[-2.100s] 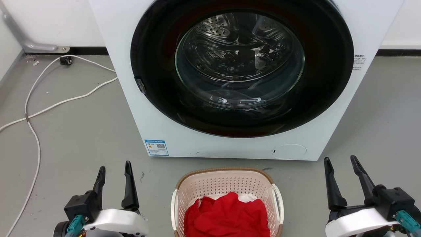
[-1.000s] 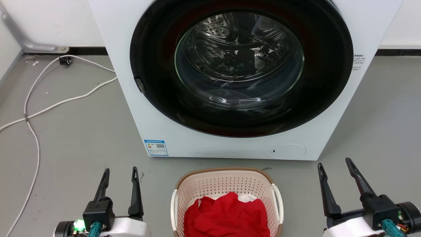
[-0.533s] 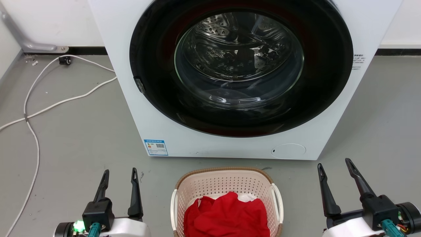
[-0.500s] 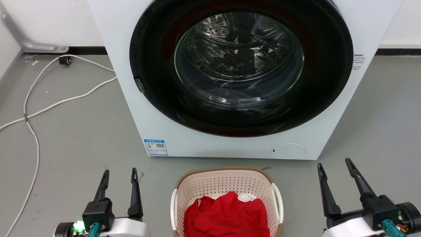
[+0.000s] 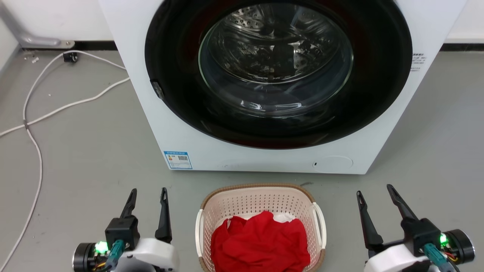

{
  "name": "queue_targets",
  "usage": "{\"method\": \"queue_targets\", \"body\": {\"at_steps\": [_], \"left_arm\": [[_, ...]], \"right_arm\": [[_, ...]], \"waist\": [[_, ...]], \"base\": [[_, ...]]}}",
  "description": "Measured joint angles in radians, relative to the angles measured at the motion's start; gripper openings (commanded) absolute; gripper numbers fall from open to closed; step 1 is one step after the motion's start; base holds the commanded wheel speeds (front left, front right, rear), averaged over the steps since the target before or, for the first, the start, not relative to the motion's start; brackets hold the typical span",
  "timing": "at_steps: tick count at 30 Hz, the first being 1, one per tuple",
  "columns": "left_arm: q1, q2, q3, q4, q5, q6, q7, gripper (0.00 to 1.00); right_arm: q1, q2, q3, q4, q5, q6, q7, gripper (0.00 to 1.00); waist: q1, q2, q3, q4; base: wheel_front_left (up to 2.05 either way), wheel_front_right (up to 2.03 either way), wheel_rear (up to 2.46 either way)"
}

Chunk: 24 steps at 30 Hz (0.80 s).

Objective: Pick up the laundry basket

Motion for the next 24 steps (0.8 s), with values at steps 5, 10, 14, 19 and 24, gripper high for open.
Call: {"method": "queue_targets", "body": {"at_steps": [5,10,14,19,24], "left_arm": [[-0.067,0.000,-0.001,0.094,-0.003,-0.035,0.000,1.00],[-0.142,0.000,0.000,0.217,-0.010,-0.063,0.000,1.00],[-0.212,0.001,-0.001,0.333,-0.009,-0.091,0.000,1.00],[-0.344,0.011,-0.019,0.509,-0.001,-0.121,0.000,1.00],[-0.442,0.019,-0.044,0.657,0.008,-0.133,0.000,1.00]], "right_arm": [[-0.063,0.000,0.013,0.116,-0.022,0.000,0.000,1.00],[-0.145,0.000,0.029,0.236,-0.044,0.000,0.000,1.00],[-0.217,0.000,0.052,0.344,-0.060,0.000,0.000,1.00],[-0.353,0.000,0.081,0.535,-0.085,0.000,0.000,1.00],[-0.443,0.000,0.099,0.648,-0.096,0.000,0.000,1.00]], "waist": [[0.0000,0.0000,0.039,-0.002],[0.0001,0.0000,0.087,-0.004],[0.0001,0.0000,0.133,-0.006],[0.0001,0.0000,0.219,-0.014],[0.0001,0.0000,0.284,-0.018]], "base": [[0.00,0.00,0.00],[0.00,0.00,0.00],[0.00,0.00,0.00],[0.00,0.00,0.00],[0.00,0.00,0.00]]}}
